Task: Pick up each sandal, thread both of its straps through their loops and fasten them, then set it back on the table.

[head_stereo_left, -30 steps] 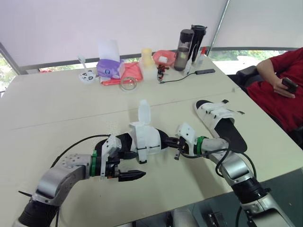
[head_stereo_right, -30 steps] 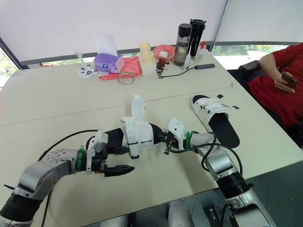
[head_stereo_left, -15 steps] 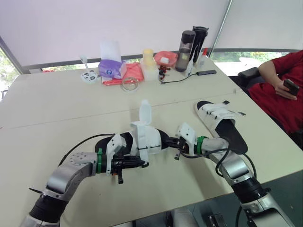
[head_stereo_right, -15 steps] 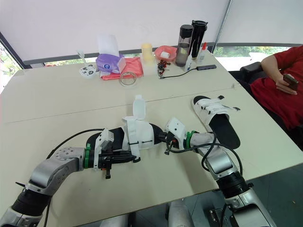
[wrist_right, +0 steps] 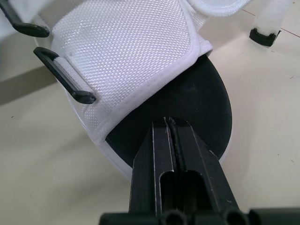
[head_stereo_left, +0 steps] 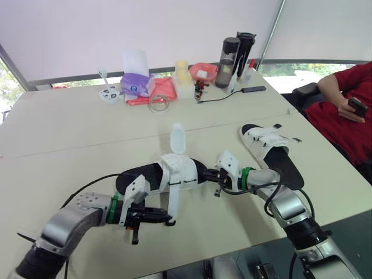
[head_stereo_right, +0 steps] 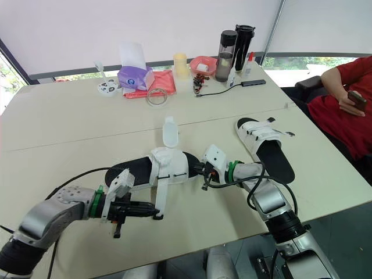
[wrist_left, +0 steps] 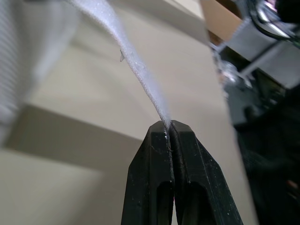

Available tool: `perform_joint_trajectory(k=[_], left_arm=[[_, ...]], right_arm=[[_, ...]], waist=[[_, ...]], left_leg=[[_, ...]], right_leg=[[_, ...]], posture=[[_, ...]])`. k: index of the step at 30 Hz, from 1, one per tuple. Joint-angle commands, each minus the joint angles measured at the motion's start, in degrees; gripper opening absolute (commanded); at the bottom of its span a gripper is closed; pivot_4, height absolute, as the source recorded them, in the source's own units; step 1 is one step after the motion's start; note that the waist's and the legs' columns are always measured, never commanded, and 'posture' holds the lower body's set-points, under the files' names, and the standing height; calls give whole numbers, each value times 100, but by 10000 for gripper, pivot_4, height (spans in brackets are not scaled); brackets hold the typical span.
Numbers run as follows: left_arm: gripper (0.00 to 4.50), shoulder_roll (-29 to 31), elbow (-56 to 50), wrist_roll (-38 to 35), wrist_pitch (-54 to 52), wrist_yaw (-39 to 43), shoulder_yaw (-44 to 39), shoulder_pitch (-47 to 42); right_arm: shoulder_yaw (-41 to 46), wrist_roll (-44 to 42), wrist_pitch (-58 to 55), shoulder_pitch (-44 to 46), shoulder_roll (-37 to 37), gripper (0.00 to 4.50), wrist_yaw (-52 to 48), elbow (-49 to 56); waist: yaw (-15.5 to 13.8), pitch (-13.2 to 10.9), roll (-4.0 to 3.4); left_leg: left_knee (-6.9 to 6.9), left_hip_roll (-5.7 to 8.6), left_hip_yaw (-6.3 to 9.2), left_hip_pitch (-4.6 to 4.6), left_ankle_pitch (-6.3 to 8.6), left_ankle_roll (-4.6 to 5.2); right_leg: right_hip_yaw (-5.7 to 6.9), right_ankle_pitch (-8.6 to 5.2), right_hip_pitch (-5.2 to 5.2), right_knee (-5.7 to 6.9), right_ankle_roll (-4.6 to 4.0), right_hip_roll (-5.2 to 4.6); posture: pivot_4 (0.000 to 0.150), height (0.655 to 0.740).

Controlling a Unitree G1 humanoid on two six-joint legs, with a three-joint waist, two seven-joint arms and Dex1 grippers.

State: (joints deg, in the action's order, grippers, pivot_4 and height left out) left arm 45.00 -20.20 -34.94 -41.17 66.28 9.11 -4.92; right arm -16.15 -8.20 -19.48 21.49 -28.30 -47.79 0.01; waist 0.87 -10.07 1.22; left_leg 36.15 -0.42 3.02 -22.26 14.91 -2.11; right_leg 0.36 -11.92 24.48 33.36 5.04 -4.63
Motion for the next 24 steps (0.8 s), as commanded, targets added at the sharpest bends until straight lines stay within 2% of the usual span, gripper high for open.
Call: perform_joint_trajectory(k=[1, 5, 9, 13, 17, 24], left_arm=[[766, 259, -427, -458, -208, 376, -203, 80], [766, 543, -585, -705, -331, 621, -310, 214], [766, 347, -517, -1001, -494, 414, -457, 78], [766, -329, -294, -1797, -1000, -275, -869, -427], [766, -653, -263, -2320, -1378, -682, -1119, -699], [766, -1437, 259, -4105, -1985, -2272, -1946, -1532]], right_arm=[[-304, 420, -304, -245, -150, 0, -6, -691], [-317, 428, -285, -216, -151, 0, -28, -748], [-326, 434, -272, -202, -144, 0, -31, -785], [-319, 436, -264, -195, -133, 0, -24, -807], [-316, 435, -255, -180, -129, 0, -18, -837], [-311, 433, -276, -206, -133, 0, 6, -791]], waist=[[2, 1, -1], [10, 3, -2], [10, 3, -2], [-5, 7, 6], [-3, 14, 12], [-6, 19, 23]], left_leg=[[0, -1, -1, 0, 0, 0], [1, -4, -1, 0, 1, -1], [-3, -4, -3, -1, 1, -1], [1, -3, -1, 1, 0, 0], [5, -3, 1, 7, -1, 1], [10, 3, 9, 16, -2, 2]], right_leg=[[0, 0, 1, -1, 0, -1], [1, 0, 10, -6, 0, -1], [1, 0, 2, -5, 0, -2], [1, 0, -3, 2, 0, 3], [3, 0, -11, 8, 1, 8], [3, 2, -17, 34, 3, 11]], posture=[[1500, 7400], [1500, 7400], [1500, 7400], [1500, 7400], [1500, 7400], [1500, 7400]])
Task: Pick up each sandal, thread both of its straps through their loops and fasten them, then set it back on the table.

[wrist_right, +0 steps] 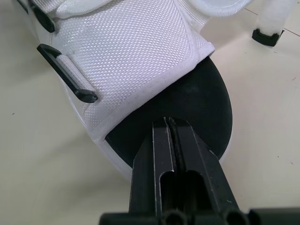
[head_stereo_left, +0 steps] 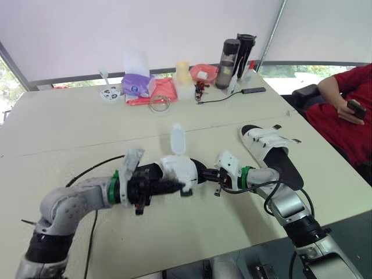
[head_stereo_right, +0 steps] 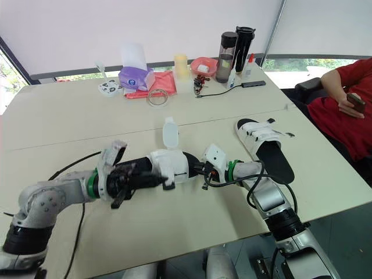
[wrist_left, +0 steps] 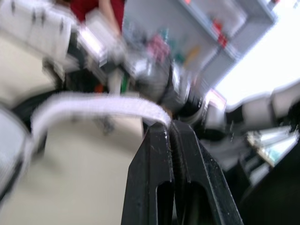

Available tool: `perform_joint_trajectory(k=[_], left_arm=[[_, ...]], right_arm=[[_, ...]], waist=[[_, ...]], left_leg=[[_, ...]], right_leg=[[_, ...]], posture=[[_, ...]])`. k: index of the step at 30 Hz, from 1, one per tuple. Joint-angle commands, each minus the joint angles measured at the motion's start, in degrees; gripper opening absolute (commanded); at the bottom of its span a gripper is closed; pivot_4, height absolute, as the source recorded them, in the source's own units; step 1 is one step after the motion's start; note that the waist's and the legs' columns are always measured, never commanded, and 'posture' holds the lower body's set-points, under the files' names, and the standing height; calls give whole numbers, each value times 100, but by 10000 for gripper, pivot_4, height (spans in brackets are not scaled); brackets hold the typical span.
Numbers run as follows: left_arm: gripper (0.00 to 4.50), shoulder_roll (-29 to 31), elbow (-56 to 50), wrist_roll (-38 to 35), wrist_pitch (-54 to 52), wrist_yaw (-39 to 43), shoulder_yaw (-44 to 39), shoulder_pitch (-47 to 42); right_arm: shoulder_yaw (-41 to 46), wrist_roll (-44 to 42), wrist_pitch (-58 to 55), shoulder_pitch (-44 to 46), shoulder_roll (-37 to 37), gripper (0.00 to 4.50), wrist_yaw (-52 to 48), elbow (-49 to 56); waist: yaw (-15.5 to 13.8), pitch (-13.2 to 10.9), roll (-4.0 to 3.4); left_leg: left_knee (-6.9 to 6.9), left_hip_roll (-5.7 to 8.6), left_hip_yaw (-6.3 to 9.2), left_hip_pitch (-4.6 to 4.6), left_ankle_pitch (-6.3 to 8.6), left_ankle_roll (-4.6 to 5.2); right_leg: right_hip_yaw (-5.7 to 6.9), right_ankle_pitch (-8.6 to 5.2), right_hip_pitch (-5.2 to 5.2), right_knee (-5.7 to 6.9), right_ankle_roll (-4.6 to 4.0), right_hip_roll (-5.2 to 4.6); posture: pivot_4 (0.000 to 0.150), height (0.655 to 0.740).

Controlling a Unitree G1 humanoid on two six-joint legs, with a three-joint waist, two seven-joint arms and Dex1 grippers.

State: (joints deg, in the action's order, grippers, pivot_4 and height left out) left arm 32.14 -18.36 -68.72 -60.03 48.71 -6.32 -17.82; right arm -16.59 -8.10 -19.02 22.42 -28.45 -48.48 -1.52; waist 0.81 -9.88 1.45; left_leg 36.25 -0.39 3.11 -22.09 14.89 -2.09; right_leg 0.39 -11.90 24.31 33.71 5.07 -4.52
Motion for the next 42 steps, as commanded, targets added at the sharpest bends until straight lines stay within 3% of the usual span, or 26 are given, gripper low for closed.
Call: perform_joint_trajectory(k=[1, 6, 16, 19, 22, 25, 30, 38, 42], left_arm=[[766, -257, 207, -902, -100, -818, -491, -359], [766, -852, 978, -1581, 23, -2381, -855, -771], [766, -1191, 1537, -1743, 131, -3620, -1080, -710], [8497, -1294, 1580, -1655, 224, -3781, -1105, -639], [23223, -1302, 1595, -1655, 251, -3838, -1125, -616], [37503, -1261, 1640, -1461, 311, -3763, -1125, -607], [37503, -965, 1699, -1226, 348, -3209, -1205, -750], [37503, 460, 1543, 664, 1098, -1017, -587, -716], [37503, 461, 2181, 1231, 1318, -974, -578, -917]], right_arm=[[-267, 422, -323, -301, -117, 0, 77, -637], [-269, 425, -312, -291, -98, 0, 99, -650], [-268, 422, -290, -288, -87, 0, 147, -664], [-268, 420, -275, -286, -91, 0, 152, -669], [-271, 423, -269, -272, -88, 0, 154, -689], [-274, 424, -263, -286, -96, 0, 151, -683], [-271, 424, -248, -278, -99, 0, 146, -703], [-264, 425, -212, -299, -117, 0, 147, -700], [-274, 431, -191, -290, -106, 0, 139, -724]], waist=[[-1, 0, 0], [-8, 0, 4], [-10, 0, 5], [-5, 1, 5], [-5, 1, 5], [-6, 1, 5], [-2, 1, 6], [13, 2, 2], [19, 4, -4]], left_leg=[[0, 2, 0, 5, 0, 0], [-1, 9, 18, 19, 0, 0], [-7, 12, 28, 69, 1, -2], [-5, 13, 28, 71, 1, -3], [-7, 14, 28, 72, 1, -3], [-8, 14, 28, 73, 1, -3], [-7, 15, 28, 73, 1, -4], [-16, 15, 26, 69, 3, -6], [-20, 7, 27, 66, 12, -21]], right_leg=[[0, 0, -3, 7, 0, -1], [-1, 0, -7, 43, 0, 0], [0, -2, -62, 35, 0, 2], [0, -2, -67, 28, 0, 1], [0, -2, -68, 28, 0, 0], [0, -2, -69, 28, 0, 0], [0, -2, -68, 27, 0, 0], [1, -3, -62, 8, -2, -3], [5, -3, -64, -42, -2, -3]], posture=[[1500, 7400], [1500, 7400], [1500, 7400], [1500, 7400], [1500, 7400], [1500, 7400], [1500, 7400], [1500, 7400], [1500, 7400]])
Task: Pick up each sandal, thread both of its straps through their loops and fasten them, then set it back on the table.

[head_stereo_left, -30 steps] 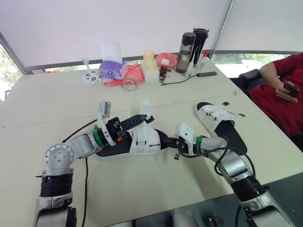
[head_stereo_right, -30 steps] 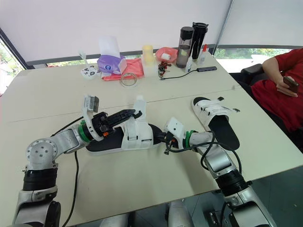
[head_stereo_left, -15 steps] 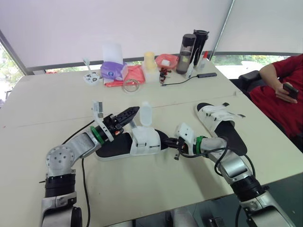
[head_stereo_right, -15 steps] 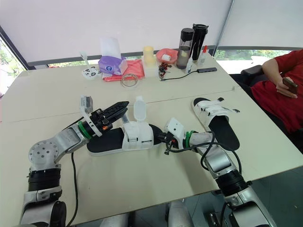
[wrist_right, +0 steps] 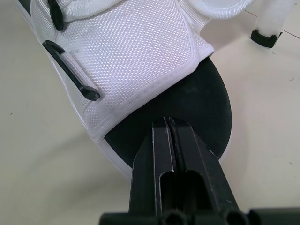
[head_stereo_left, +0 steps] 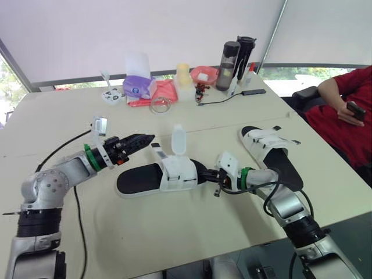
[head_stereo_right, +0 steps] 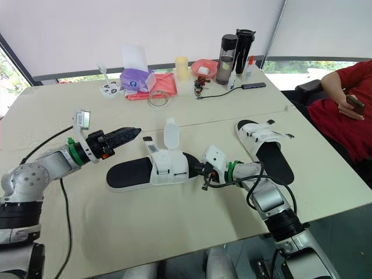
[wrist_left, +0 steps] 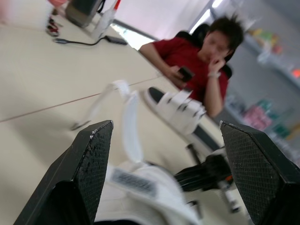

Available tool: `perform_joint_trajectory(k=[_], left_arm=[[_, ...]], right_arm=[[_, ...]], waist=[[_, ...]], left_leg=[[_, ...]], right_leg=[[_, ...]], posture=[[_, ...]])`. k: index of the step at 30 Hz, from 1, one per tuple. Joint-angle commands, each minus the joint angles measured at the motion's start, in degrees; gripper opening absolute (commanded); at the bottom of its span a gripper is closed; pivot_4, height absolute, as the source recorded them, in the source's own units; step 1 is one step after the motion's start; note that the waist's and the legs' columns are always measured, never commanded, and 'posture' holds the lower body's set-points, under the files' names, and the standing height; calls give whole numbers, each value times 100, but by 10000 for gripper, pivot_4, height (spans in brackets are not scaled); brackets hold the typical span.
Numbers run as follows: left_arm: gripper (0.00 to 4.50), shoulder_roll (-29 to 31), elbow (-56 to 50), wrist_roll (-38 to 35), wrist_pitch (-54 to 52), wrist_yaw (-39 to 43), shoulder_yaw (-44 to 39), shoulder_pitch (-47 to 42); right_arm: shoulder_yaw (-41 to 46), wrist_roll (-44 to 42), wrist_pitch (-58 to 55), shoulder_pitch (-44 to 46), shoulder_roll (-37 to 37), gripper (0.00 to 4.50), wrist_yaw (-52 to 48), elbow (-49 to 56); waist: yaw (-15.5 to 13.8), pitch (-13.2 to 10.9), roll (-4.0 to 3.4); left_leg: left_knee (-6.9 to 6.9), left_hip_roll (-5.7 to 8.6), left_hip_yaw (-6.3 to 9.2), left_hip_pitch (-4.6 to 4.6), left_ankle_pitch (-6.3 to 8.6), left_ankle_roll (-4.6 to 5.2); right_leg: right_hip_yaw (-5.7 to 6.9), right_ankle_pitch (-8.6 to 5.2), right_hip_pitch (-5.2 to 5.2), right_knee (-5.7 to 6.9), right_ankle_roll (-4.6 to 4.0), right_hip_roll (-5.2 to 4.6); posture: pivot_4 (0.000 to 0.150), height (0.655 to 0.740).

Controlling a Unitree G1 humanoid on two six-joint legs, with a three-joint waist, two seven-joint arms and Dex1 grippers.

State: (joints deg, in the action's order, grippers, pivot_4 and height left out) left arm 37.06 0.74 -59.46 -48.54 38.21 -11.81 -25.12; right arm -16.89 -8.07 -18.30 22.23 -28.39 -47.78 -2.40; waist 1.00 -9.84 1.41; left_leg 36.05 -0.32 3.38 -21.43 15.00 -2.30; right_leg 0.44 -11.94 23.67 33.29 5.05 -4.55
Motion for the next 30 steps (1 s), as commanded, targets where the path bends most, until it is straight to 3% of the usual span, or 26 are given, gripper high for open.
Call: perform_joint_trajectory(k=[1, 17, 20, 26, 30], left_arm=[[37503, -123, 405, 389, 159, 8, -19, -241], [37503, -1118, 987, 851, -393, -78, 93, -508], [29367, -1295, 1112, 912, -279, -147, -23, -631], [606, -1393, 1215, 1038, -141, -176, -173, -748], [606, -1386, 1159, 1040, -86, -56, -226, -788]], right_arm=[[-251, 431, -263, -257, -101, 0, 70, -650], [-249, 446, -276, -275, -110, 0, 85, -624], [-245, 443, -282, -286, -108, 0, 84, -614], [-235, 438, -287, -283, -107, 0, 91, -608], [-237, 435, -293, -293, -107, 0, 93, -592]], waist=[[-1, 0, 1], [-14, 1, 8], [-15, 1, 8], [-14, 1, 9], [-15, 1, 9]], left_leg=[[1, -1, -1, -4, 1, -2], [-2, 0, -2, -1, -9, 15], [-1, 0, -3, -1, -9, 14], [-3, 0, -2, -1, -9, 15], [-1, 0, -3, -1, -9, 14]], right_leg=[[0, 0, -3, -8, 0, 0], [5, 1, -16, 4, 2, 0], [5, 1, -17, 2, 2, -1], [5, 1, -18, 2, 2, 0], [5, 1, -18, 2, 2, -1]], posture=[[1500, 7400], [1500, 7400], [1500, 7400], [1500, 7400], [1500, 7400]])
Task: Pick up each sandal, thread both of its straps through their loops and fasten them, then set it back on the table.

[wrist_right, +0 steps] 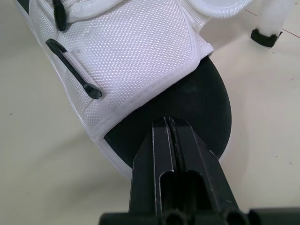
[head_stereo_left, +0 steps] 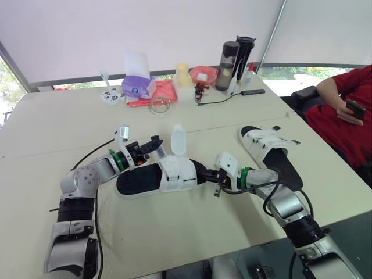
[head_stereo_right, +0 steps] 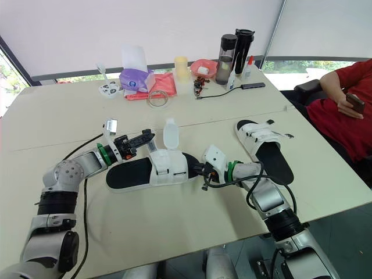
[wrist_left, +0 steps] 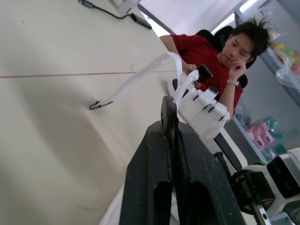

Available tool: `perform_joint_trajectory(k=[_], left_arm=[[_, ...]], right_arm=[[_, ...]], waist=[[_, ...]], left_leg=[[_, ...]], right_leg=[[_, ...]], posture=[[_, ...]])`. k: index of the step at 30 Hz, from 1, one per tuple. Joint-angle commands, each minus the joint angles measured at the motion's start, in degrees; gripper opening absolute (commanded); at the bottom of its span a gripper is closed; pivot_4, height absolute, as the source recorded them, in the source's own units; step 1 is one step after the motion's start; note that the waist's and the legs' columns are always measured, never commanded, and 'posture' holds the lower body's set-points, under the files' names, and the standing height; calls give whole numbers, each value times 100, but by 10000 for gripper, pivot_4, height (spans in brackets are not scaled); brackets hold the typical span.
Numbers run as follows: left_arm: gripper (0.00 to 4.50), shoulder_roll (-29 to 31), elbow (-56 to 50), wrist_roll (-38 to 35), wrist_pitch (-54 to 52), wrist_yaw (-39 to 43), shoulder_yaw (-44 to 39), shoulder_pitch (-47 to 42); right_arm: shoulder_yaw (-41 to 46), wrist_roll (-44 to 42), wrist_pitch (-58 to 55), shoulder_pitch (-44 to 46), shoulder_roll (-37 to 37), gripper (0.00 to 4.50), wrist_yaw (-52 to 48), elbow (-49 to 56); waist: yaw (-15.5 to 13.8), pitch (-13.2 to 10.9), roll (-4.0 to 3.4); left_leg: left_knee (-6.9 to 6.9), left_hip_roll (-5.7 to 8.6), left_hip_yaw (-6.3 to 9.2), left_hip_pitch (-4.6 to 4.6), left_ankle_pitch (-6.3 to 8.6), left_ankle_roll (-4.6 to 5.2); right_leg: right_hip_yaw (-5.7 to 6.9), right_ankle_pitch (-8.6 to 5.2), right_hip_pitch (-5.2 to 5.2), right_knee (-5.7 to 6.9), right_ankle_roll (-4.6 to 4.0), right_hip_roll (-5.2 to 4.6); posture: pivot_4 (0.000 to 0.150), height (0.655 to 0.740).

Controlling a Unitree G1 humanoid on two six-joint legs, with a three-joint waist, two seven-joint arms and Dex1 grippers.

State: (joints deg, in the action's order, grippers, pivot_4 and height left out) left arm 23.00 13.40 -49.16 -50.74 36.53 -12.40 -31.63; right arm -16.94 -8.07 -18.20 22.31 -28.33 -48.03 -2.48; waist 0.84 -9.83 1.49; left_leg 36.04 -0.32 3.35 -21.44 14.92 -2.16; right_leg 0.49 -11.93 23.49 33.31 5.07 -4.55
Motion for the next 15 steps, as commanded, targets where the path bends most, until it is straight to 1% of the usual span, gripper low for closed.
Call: perform_joint_trajectory(k=[1, 5, 10, 15], left_arm=[[606, 31, -147, -8, 133, 167, -162, -165], [606, 22, -216, -29, 203, 339, -144, -413], [606, 31, 34, 382, 475, 865, 252, -661], [606, -69, 306, 571, 560, 1102, 353, -865]], right_arm=[[-235, 436, -302, -300, -113, 0, 116, -586], [-244, 438, -289, -288, -104, 0, 106, -612], [-264, 445, -270, -256, -77, 0, 105, -651], [-264, 449, -272, -248, -65, 0, 120, -659]], waist=[[1, 0, 0], [1, -1, 2], [7, -1, 2], [4, -2, 2]], left_leg=[[0, 0, 0, 0, 0, 0], [0, 0, 1, -1, 0, 0], [0, 0, -2, -1, 0, 0], [0, 1, 0, -2, 0, 0]], right_leg=[[0, 0, 0, 0, 0, 0], [1, 0, 1, 0, 0, 0], [1, 0, 1, -1, 0, 0], [1, 0, 1, -1, 0, 0]], posture=[[1500, 7400], [1500, 7400], [1500, 7400], [1500, 7400]])
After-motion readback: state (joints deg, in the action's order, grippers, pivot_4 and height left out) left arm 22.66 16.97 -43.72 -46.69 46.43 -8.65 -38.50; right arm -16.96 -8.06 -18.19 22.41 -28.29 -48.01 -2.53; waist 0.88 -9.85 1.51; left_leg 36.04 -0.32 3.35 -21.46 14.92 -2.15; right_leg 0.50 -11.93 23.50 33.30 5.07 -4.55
